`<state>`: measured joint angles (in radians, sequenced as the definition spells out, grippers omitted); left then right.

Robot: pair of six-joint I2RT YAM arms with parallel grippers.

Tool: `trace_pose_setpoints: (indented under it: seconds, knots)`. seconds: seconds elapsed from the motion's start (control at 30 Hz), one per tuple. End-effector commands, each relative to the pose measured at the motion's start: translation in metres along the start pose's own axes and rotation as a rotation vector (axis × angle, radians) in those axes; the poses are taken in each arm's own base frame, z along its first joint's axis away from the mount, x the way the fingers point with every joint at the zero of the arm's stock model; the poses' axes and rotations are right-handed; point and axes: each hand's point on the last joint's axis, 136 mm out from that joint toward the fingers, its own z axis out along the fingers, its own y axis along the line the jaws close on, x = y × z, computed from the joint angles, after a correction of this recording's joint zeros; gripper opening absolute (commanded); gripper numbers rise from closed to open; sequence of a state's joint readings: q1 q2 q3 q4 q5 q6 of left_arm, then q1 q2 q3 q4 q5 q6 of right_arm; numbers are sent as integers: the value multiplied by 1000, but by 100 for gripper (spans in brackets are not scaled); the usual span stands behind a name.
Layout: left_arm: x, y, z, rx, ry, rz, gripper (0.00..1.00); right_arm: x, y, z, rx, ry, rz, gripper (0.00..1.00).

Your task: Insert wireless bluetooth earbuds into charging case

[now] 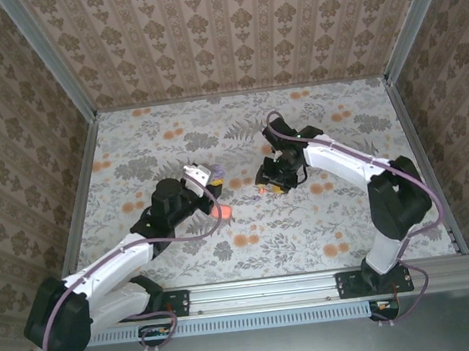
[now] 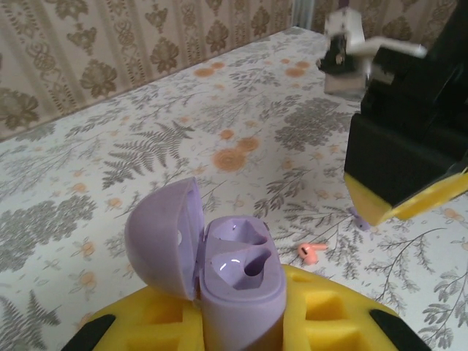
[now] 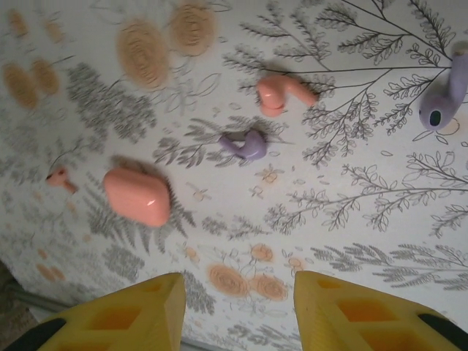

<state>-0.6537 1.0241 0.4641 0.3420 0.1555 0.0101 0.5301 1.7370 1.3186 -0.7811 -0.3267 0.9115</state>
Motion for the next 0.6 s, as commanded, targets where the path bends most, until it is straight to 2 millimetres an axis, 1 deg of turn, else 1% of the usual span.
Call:
trace_pose_setpoints:
  seconds: [0.0, 0.17, 0.27, 0.43, 0.57]
  knots:
    - [9, 14, -9, -58, 19, -43, 15, 0, -2, 21, 43, 17, 107, 44]
    - [10, 23, -19, -91, 18, -63, 15, 0, 0, 48, 66, 52, 130, 44]
    - [11, 27, -24, -108, 9, -74, 15, -2, 1, 59, 87, 64, 133, 44]
    - [13, 31, -27, -121, 9, -78, 15, -8, 3, 75, 103, 75, 138, 43]
    - [16, 35, -27, -127, 13, -80, 15, -12, 3, 81, 119, 75, 136, 42]
